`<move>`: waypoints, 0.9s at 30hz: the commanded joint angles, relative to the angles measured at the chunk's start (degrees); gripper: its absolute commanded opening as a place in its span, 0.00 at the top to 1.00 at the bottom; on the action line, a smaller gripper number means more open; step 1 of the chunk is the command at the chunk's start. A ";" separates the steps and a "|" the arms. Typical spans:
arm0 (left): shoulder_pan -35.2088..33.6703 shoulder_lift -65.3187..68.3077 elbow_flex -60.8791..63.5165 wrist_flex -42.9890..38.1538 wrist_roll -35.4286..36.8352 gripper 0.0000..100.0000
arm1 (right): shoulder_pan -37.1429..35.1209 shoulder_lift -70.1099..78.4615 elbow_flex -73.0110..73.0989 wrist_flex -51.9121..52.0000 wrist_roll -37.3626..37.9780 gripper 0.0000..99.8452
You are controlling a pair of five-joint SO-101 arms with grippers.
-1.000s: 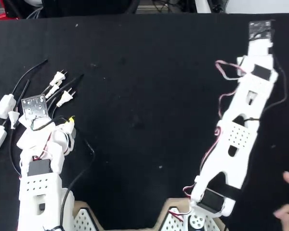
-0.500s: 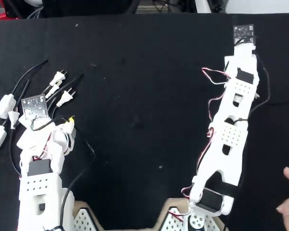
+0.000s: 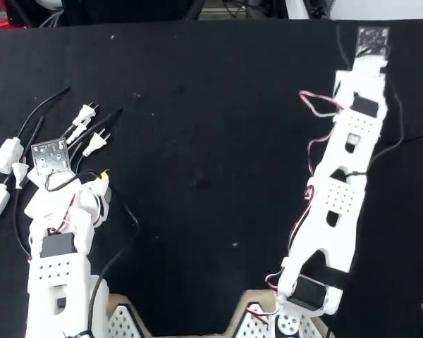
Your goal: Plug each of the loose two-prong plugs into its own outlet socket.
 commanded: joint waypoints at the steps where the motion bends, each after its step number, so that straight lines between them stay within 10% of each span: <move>1: -0.04 -0.88 -0.22 -0.62 0.00 0.80 | -0.53 -8.22 -4.00 5.54 -0.53 0.78; 18: -0.04 -0.88 -0.22 -0.62 0.00 0.80 | -1.76 -4.26 -5.58 5.80 -0.53 0.78; 27: 0.04 -0.88 -0.22 -0.62 0.00 0.80 | 4.22 -11.91 -6.90 24.79 -0.09 0.78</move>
